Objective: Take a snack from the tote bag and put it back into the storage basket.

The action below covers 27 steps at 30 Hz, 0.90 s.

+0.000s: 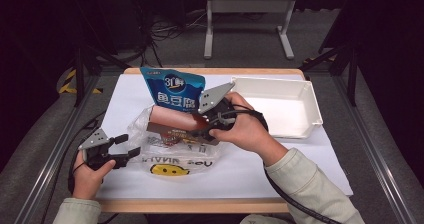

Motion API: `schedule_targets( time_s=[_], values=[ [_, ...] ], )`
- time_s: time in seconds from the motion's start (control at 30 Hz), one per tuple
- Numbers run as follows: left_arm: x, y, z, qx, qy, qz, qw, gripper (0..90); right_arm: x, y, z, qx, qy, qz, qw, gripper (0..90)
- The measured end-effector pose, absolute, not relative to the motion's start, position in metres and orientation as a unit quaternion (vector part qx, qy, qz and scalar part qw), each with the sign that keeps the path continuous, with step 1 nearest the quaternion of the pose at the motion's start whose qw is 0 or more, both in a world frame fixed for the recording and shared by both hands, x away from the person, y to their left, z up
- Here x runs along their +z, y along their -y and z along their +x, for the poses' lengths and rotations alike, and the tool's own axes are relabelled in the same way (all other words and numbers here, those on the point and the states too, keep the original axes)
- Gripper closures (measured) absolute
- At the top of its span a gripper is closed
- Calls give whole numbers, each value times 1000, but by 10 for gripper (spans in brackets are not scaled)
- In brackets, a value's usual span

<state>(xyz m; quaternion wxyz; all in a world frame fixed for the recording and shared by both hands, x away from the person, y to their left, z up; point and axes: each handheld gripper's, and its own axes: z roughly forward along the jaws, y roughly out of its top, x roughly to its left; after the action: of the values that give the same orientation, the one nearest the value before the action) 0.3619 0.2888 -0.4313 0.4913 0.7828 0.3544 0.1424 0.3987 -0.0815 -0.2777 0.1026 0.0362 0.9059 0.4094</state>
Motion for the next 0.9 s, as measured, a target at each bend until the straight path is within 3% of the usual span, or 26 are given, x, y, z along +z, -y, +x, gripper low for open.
schedule_targets(
  time_s=[0.9],
  values=[
    [-421, -288, 357, 160, -336, 776, 509, 80, -250, 158, 401, 423, -894, 72, 125, 427]
  ],
)
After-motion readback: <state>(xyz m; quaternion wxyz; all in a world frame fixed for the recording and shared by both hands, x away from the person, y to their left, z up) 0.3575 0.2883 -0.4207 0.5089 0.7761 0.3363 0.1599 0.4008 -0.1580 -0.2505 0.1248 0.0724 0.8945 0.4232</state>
